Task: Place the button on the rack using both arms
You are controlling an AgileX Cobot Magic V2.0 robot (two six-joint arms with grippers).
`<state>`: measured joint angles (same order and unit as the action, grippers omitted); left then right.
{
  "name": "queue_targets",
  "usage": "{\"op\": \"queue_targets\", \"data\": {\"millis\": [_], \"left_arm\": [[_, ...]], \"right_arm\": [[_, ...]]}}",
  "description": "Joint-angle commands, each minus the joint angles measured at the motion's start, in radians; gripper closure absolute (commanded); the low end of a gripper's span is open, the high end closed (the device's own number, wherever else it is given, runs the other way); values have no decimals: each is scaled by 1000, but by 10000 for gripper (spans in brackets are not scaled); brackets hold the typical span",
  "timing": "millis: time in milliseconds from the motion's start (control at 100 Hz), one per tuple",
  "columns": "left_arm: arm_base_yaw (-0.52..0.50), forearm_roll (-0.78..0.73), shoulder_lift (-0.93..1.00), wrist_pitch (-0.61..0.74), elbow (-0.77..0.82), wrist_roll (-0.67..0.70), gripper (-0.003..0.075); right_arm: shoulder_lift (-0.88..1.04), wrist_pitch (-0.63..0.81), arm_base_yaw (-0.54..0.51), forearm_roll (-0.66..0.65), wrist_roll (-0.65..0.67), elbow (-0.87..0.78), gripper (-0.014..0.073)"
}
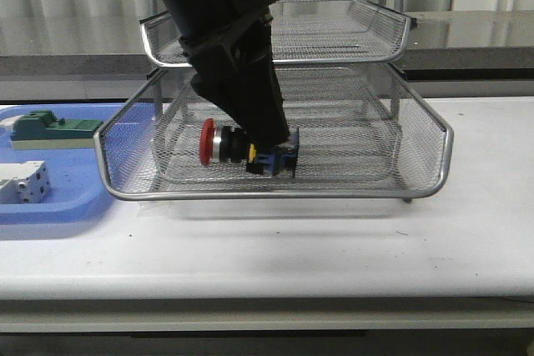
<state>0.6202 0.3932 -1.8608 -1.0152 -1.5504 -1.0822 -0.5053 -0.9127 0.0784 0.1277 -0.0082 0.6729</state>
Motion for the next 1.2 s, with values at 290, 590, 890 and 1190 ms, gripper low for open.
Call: {"op": "queue_targets", "data": {"millis": [290,590,890,1190], "left_arm": [[9,64,56,-149,-159,85,249],[-58,-43,87,-252,-259,292,270],[-230,-50,168,-252,-257,361,270],[-452,-50,295,-252,-182,374,320]], "right_arm": [[-2,60,5,-3,0,35,662],[-2,60,5,-3,0,35,662],[-2,60,5,-3,0,35,662],[-2,60,5,-3,0,35,662]]}}
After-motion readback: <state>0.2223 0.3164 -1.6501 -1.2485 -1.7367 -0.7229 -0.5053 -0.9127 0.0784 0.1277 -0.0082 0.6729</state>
